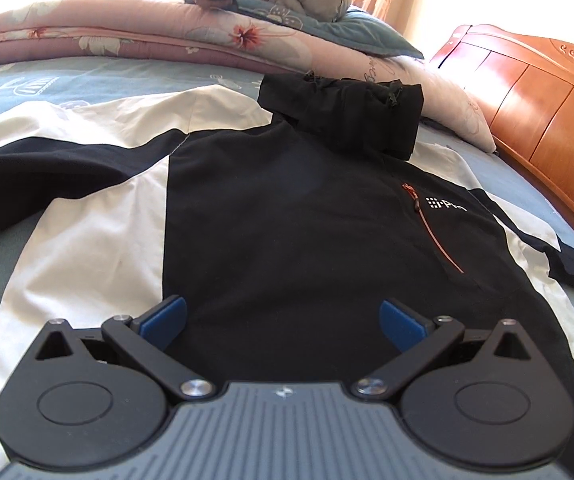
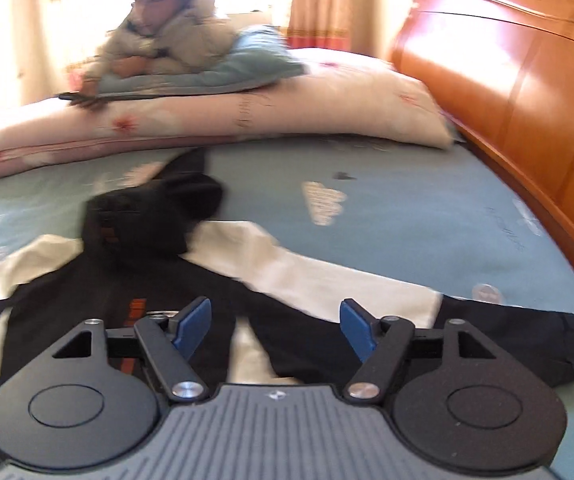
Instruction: Fold clothes
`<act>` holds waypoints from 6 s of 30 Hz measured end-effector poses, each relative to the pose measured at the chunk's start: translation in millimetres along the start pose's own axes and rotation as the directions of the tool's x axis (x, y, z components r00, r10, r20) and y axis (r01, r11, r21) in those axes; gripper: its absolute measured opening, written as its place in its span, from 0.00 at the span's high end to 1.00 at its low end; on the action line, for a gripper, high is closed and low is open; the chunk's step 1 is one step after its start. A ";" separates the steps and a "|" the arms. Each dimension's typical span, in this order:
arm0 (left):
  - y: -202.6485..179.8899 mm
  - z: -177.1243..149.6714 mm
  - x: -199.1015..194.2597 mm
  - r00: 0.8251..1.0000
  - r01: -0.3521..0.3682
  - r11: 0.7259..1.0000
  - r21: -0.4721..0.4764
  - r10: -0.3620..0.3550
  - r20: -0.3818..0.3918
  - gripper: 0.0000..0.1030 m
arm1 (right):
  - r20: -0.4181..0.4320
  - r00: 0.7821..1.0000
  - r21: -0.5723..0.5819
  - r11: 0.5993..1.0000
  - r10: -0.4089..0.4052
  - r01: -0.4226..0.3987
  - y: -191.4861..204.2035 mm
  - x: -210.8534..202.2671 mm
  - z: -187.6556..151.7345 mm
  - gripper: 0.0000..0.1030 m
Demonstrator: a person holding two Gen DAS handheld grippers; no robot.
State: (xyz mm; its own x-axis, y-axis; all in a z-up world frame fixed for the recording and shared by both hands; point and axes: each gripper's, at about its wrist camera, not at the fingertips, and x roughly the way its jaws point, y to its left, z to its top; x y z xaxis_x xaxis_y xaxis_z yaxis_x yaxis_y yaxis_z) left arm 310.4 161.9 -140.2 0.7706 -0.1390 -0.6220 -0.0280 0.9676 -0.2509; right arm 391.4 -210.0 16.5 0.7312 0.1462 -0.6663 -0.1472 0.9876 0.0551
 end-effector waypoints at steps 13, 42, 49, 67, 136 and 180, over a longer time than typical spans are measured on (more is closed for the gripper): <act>2.5 3.2 -0.5 1.000 0.018 1.000 -0.016 -0.018 -0.025 0.01 | -0.241 0.969 -0.013 0.998 0.056 -0.061 60.6 82.7 -141.4 0.23; 41.5 23.7 -52.8 0.998 -0.035 0.989 -0.143 0.041 0.042 0.49 | -0.163 0.987 0.030 0.999 -0.006 0.012 55.7 13.6 -223.6 0.00; 184.9 48.2 -155.2 0.959 -0.192 0.895 -0.402 0.258 0.117 0.52 | -0.154 0.988 0.034 0.999 -0.009 0.014 56.5 13.1 -225.3 0.00; 375.3 -62.0 -190.3 0.897 0.026 0.402 -0.915 0.395 0.199 0.52 | -0.166 0.986 0.039 0.999 -0.024 0.031 57.8 16.3 -221.2 0.00; 203.2 155.0 75.7 0.801 -0.596 0.794 -0.122 0.576 -0.163 0.14 | -0.103 0.858 -0.075 0.856 0.504 -0.512 156.5 56.4 -145.3 0.06; 18.8 199.9 208.9 0.998 -0.052 0.984 -0.170 0.045 -0.045 0.13 | -0.091 0.904 0.058 0.908 0.418 -0.415 52.3 49.5 -163.5 0.01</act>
State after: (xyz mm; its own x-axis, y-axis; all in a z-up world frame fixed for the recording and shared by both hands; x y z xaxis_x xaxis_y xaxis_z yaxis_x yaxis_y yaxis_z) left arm 598.1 193.2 -126.6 0.7390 -0.1051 -0.6655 -0.1756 0.9235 -0.3409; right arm 310.9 -160.6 -135.2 0.5389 0.5401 -0.6465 -0.3982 0.8396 0.3695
